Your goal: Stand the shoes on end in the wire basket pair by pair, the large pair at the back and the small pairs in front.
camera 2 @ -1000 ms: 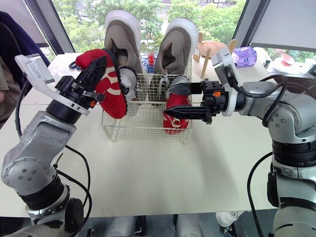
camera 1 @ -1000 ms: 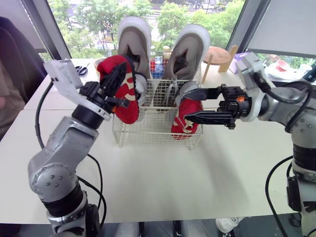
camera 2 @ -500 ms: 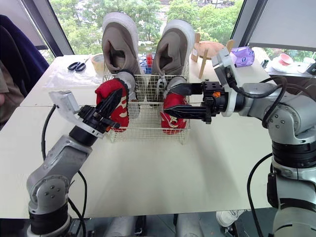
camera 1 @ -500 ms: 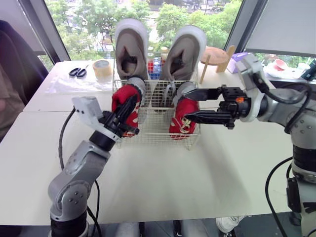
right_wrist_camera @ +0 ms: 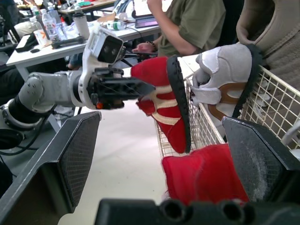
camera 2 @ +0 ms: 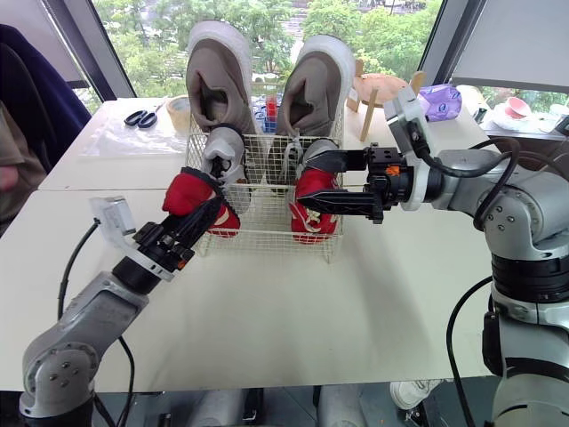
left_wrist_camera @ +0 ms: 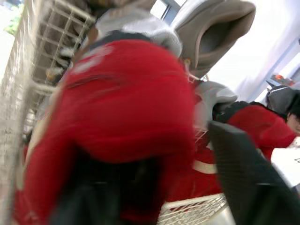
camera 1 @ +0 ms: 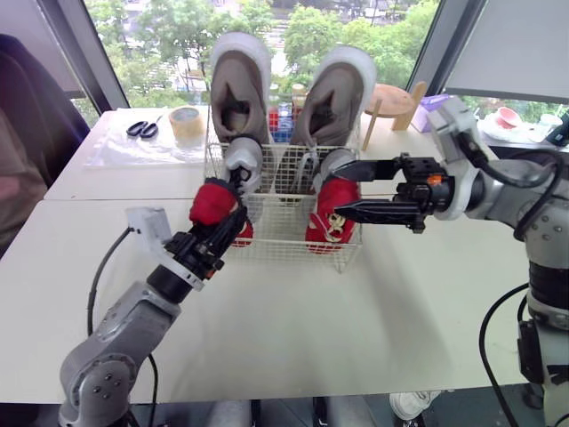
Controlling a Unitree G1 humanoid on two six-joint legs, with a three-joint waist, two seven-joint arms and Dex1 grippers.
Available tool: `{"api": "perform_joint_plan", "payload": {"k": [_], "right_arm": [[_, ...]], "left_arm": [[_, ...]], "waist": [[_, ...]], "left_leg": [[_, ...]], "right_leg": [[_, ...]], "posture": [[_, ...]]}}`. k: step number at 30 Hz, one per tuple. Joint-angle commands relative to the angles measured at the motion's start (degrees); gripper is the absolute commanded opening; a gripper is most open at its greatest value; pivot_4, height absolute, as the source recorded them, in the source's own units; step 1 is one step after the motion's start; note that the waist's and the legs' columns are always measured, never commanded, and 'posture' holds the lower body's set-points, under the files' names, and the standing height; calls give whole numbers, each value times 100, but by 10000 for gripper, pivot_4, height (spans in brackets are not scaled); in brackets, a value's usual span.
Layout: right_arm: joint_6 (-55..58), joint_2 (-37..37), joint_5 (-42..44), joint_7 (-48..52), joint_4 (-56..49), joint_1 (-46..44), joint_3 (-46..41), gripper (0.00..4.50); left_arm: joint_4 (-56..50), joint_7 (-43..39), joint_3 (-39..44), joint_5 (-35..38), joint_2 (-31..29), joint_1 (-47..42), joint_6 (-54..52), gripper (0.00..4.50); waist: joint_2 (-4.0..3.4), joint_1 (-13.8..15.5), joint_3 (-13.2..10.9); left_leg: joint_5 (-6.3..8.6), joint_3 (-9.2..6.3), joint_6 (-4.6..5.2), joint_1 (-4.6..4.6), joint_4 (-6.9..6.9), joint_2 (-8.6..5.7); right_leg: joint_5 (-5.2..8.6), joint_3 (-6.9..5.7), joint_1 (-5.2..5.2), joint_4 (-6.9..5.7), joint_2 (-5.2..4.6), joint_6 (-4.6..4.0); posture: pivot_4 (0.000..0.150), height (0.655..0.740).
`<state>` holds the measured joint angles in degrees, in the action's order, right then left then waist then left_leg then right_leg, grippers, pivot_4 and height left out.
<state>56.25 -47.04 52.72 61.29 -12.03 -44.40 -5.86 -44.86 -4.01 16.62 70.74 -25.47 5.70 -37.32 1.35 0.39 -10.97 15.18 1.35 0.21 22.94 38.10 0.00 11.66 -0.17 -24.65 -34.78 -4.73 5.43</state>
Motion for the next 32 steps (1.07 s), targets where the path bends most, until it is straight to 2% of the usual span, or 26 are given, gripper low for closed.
{"api": "perform_joint_plan", "payload": {"k": [1, 3, 7, 10, 12, 17, 23, 32], "right_arm": [[88, -217, 144, 42, 36, 190, -367, 45000], [168, -381, 160, 74, 95, 436, -504, 45000], [192, -929, -50, 176, 76, 1438, -824, 45000], [182, -1199, -77, 215, -64, 2184, -1122, 45000], [108, -1257, -138, 210, -229, 2665, -1236, 45000], [447, -884, 569, -279, -411, 2731, -1734, 45000], [540, -929, 563, -292, -1164, 3486, -1470, 45000], [311, -832, 384, -321, -1226, 3494, -985, 45000]], "left_arm": [[-336, -275, 618, 725, -643, 719, -189, 26882], [-387, -580, 972, 1019, -1078, 1173, -277, 26882], [-298, -1677, 1658, 812, -2060, 2210, -687, 26882], [90, -2249, 1924, 777, -2321, 2535, -774, 26882], [385, -2553, 1875, 550, -2415, 2504, -757, 26882], [588, -2790, 1505, 259, -2375, 2196, -790, 26882], [637, -3007, 1454, 125, -2347, 2162, -863, 26882], [706, -2907, 1481, 192, -2283, 1980, -942, 26882]], "waist": [[-3, 1, 0], [-2, 15, 1], [-11, 47, 6], [-21, 20, 8], [-32, 21, 8], [-47, -20, 1], [-42, 34, 4], [-42, 28, 4]], "left_leg": [[2, 0, 3, 4, -2, 0], [2, -2, 2, 16, -1, 0], [3, -7, 2, 33, -1, -4], [11, 4, 10, 37, -1, -10], [15, 21, 17, 46, -1, -12], [16, 25, 18, 51, -6, -3], [24, 26, 24, 55, -18, -1], [25, 25, 23, 55, -9, -2]], "right_leg": [[0, 0, -2, 9, -1, 0], [-1, -2, -7, 16, -2, -1], [-6, -15, -7, 52, -11, -9], [-9, -17, -10, 69, -29, -13], [-10, -14, -26, 67, -38, -15], [-11, -13, -42, 59, -25, -14], [-6, -14, -46, 65, -26, -7], [-7, -14, -45, 64, -26, -9]], "posture": [[1500, 7400], [1500, 7400], [1500, 7400], [1500, 7400], [1500, 7400], [1500, 7400], [1500, 7400], [1500, 7400]]}}
